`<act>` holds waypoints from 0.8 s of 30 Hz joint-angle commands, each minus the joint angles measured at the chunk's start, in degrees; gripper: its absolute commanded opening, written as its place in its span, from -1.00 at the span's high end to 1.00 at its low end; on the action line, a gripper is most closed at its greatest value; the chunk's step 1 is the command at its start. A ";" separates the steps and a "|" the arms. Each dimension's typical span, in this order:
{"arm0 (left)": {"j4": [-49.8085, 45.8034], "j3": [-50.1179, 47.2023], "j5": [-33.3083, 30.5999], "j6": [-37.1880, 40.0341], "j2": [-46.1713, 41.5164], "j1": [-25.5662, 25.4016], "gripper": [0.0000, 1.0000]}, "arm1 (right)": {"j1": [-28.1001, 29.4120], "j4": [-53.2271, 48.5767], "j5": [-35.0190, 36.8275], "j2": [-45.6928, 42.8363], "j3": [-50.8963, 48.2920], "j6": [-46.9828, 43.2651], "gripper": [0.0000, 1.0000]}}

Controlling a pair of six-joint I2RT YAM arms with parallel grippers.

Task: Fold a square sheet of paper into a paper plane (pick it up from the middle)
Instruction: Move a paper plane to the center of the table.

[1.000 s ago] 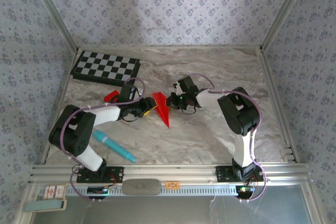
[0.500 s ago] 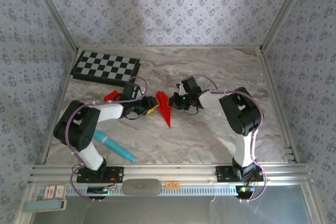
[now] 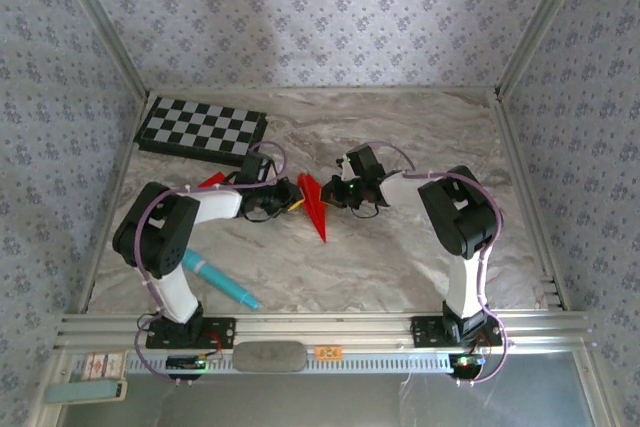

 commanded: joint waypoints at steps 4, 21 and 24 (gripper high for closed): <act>-3.84 2.13 -1.95 1.53 0.25 -0.13 1.00 | -0.86 -0.01 -0.93 -2.11 -0.63 -0.75 1.00; -5.24 -2.31 -8.13 -0.29 -4.80 0.31 1.00 | -2.08 1.81 4.05 -5.44 -5.35 0.02 0.95; -5.75 -2.36 -8.34 -0.26 -4.10 0.31 1.00 | -2.11 2.05 4.89 -5.14 -6.04 0.51 0.95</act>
